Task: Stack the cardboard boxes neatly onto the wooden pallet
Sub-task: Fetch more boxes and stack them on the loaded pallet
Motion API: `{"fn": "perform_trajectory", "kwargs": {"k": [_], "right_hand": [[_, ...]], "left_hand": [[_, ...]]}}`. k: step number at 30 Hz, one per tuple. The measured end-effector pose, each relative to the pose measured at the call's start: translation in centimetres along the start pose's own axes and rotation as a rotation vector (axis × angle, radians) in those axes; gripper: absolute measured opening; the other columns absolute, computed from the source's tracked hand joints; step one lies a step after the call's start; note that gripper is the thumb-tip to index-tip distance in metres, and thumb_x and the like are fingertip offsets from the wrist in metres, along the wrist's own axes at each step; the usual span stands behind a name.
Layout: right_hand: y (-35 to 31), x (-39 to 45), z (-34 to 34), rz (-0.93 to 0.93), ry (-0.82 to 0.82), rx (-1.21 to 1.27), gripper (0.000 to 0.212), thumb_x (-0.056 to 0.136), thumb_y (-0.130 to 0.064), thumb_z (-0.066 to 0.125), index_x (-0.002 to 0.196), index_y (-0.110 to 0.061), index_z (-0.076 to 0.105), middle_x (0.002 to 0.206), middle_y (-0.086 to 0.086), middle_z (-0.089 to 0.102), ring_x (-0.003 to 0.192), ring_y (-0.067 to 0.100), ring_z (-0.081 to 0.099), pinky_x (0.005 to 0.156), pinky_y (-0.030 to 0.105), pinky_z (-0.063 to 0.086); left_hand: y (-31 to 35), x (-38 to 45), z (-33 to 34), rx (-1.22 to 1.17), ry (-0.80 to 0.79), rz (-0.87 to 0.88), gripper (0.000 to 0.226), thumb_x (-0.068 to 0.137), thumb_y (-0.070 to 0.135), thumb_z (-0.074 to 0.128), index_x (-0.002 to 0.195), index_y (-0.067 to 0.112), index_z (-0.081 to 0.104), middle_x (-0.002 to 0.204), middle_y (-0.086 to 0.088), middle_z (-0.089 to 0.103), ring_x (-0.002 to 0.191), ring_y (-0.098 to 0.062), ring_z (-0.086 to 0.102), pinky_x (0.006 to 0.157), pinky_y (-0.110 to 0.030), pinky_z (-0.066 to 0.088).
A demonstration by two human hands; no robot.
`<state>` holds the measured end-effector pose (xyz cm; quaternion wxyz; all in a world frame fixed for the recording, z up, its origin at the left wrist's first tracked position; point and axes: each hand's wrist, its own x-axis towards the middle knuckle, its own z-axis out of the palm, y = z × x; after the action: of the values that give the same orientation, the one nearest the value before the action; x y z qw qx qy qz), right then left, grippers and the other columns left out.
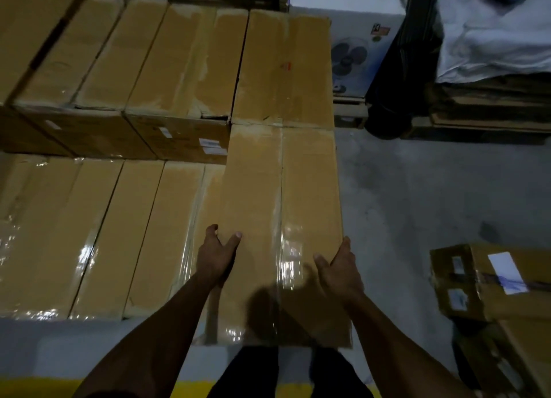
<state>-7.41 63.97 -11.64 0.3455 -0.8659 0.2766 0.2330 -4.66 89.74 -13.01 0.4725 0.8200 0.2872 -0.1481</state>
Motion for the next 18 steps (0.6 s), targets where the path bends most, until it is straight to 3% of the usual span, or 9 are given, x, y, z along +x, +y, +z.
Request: {"fn": "perform_trajectory", "kwargs": {"k": [5, 10, 18], "right_hand": [[2.8, -5.3, 0.1, 0.01, -0.066, -0.064, 0.086, 0.093, -0.039, 0.062, 0.154, -0.026, 0.004, 0.149, 0.012, 0.038, 0.125, 0.037, 0.05, 0.103, 0.055, 0.045], [5.7, -8.7, -0.3, -0.09, -0.179, -0.258, 0.091, 0.095, -0.031, 0.061, 0.158, -0.028, -0.006, 0.156, 0.014, 0.023, 0.124, 0.036, 0.053, 0.1, 0.045, 0.047], [8.7, -9.9, -0.1, -0.205, -0.241, -0.305, 0.108, 0.086, -0.027, 0.074, 0.158, -0.027, -0.005, 0.155, 0.017, 0.019, 0.126, 0.039, 0.048, 0.103, 0.045, 0.046]], "left_hand": [[-2.2, -5.5, -1.3, 0.113, -0.085, 0.014, 0.062, 0.095, 0.037, 0.062, 0.142, 0.005, 0.038, 0.13, -0.017, 0.06, 0.116, -0.037, 0.058, 0.091, -0.034, 0.044], [-6.2, -9.4, -1.9, 0.18, -0.129, -0.004, 0.069, 0.093, 0.041, 0.064, 0.146, 0.008, 0.034, 0.124, -0.018, 0.063, 0.111, -0.037, 0.06, 0.089, -0.038, 0.047], [-10.1, -13.2, -1.7, 0.067, -0.103, -0.02, 0.044, 0.094, 0.048, 0.059, 0.111, 0.008, 0.057, 0.092, -0.009, 0.066, 0.086, -0.026, 0.062, 0.074, -0.032, 0.044]]}}
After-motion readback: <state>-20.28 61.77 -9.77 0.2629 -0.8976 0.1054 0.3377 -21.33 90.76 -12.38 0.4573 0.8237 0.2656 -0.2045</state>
